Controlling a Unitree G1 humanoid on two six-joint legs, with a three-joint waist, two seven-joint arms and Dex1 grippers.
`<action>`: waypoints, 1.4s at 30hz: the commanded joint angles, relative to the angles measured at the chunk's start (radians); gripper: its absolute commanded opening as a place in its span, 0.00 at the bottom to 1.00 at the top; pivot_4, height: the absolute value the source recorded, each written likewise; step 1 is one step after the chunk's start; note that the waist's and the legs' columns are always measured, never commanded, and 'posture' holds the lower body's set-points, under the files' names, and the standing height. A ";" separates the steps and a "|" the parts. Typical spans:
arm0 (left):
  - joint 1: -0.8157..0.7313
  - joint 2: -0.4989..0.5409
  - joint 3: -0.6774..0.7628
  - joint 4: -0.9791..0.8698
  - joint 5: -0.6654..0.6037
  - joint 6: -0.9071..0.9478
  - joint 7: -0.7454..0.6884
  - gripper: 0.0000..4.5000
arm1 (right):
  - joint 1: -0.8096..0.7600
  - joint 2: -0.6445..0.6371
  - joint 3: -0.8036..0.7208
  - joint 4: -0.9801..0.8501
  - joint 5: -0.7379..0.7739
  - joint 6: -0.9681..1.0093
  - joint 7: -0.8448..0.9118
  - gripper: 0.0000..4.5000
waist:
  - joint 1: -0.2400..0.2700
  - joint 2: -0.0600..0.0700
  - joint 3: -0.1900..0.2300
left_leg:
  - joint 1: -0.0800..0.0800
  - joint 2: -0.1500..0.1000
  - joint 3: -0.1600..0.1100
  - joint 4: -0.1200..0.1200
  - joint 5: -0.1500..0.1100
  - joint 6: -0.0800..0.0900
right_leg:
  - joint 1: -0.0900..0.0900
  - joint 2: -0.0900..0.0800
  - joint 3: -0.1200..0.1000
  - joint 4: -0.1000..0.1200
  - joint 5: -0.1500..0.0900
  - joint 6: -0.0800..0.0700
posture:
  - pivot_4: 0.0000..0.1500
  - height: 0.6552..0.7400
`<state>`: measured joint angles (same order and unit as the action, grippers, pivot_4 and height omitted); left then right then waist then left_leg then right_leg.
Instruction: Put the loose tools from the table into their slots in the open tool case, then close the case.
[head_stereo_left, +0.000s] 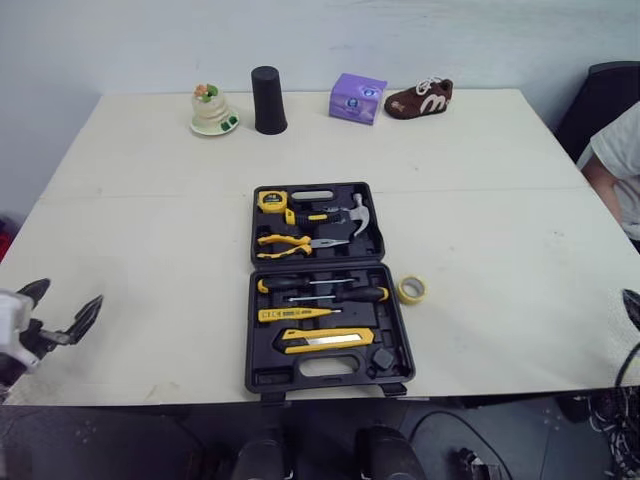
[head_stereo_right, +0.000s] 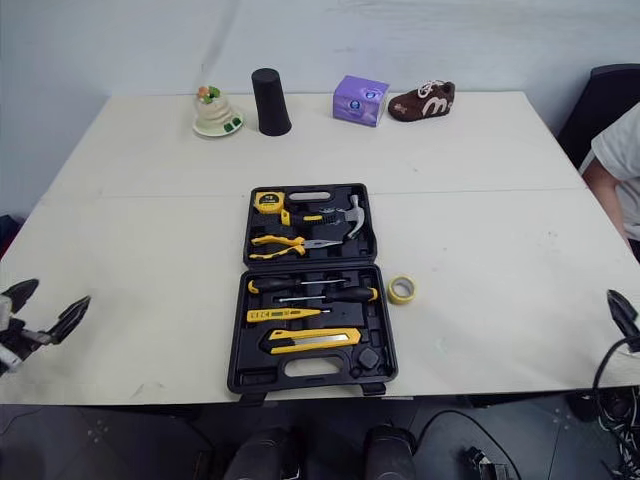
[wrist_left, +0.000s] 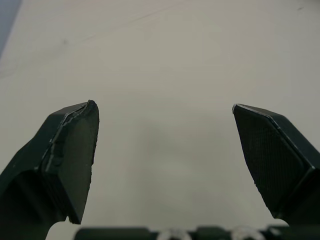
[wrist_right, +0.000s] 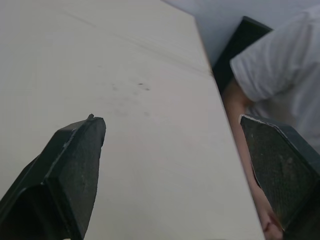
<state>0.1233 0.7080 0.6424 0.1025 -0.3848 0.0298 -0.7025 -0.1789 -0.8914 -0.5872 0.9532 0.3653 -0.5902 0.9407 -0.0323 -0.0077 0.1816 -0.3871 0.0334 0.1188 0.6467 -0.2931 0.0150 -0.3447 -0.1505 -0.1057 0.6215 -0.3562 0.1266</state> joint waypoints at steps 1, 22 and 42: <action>-0.008 0.031 -0.056 -0.171 -0.074 0.112 -0.039 0.99 | -0.053 -0.024 0.048 -0.115 -0.015 0.058 -0.012 1.00 | -0.002 0.000 0.000 | 0.000 0.000 0.001 0.000 0.002 0.003 | 0.000 0.000 0.000 0.000 0.000 0.000 | 1.00 0.93; -0.277 0.043 -0.495 -0.613 -0.294 0.369 -0.249 0.99 | -0.314 -0.345 0.680 -1.223 0.111 1.200 0.431 1.00 | 0.007 0.007 0.004 | -0.006 0.001 -0.002 0.001 0.001 0.004 | -0.001 0.002 0.001 -0.002 0.000 0.000 | 1.00 0.93; -0.163 0.032 -0.523 -0.778 -0.315 0.432 -0.186 0.99 | -0.594 -0.183 1.065 -1.187 -0.315 1.097 0.511 1.00 | 0.006 0.006 0.005 | -0.011 -0.003 0.000 0.005 0.004 0.007 | -0.008 0.003 -0.001 0.001 0.000 0.000 | 1.00 0.93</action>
<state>-0.0455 0.7406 0.1075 -0.6314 -0.6807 0.4644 -0.8956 -0.7614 -1.0836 0.4763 -0.2313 0.0742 0.5295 1.4332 -0.0260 -0.0017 0.1867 -0.3977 0.0308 0.1185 0.6520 -0.2890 0.0220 -0.3525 -0.1473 -0.1070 0.6220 -0.3561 0.1267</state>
